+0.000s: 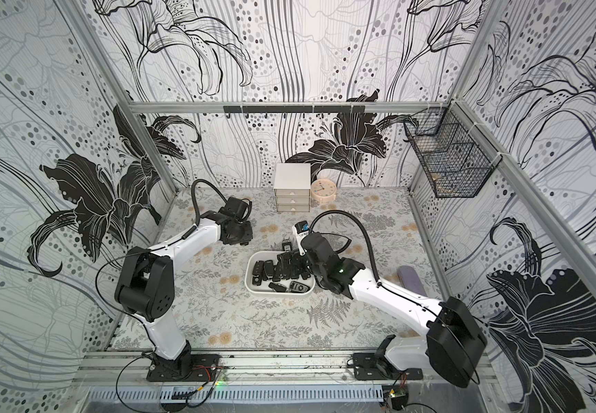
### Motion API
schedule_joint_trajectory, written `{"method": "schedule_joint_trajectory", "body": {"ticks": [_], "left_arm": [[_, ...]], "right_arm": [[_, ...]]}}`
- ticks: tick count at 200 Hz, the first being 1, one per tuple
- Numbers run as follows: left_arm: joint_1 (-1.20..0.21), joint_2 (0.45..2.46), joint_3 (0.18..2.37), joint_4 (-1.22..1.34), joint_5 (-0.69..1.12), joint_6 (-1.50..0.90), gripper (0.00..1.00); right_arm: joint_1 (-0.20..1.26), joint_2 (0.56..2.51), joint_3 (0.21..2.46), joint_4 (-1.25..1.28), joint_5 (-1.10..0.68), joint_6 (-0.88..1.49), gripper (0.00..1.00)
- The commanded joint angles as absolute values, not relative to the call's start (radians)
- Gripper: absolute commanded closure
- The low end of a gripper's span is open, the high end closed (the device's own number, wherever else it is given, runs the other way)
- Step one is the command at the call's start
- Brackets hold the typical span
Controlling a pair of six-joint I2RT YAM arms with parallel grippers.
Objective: Place the car key into the storage box
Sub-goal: Pick up the car key from the center of the board, then place the car key in the storage box.
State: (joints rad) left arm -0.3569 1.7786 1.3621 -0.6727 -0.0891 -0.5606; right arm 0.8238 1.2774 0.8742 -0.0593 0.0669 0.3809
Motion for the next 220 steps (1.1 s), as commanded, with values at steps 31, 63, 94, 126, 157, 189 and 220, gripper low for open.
{"method": "schedule_joint_trajectory", "body": {"ticks": [31,63,94,126,157,189,220], "left_arm": [[-0.531,1.718,1.341,-0.73,-0.192,-0.766,0.7],[-0.657,1.744,1.351,-0.727,-0.224,-0.878,0.7],[-0.769,1.81,1.394,-0.738,-0.248,-0.963,0.7],[-0.842,1.883,1.448,-0.744,-0.255,-1.008,0.7],[-0.864,1.957,1.502,-0.766,-0.256,-1.016,0.69],[-0.865,2.02,1.549,-0.798,-0.261,-1.013,0.69],[-0.858,2.063,1.579,-0.84,-0.282,-1.015,0.68]], "right_arm": [[0.818,1.114,0.754,-0.07,0.093,0.438,0.0],[0.818,1.008,0.693,-0.119,0.109,0.463,0.0],[0.818,0.9,0.639,-0.17,0.133,0.479,0.0],[0.818,0.807,0.613,-0.232,0.154,0.482,0.0],[0.818,0.745,0.596,-0.276,0.166,0.499,0.0],[0.818,0.7,0.579,-0.294,0.181,0.507,0.0],[0.818,0.698,0.579,-0.295,0.186,0.507,0.0]]}}
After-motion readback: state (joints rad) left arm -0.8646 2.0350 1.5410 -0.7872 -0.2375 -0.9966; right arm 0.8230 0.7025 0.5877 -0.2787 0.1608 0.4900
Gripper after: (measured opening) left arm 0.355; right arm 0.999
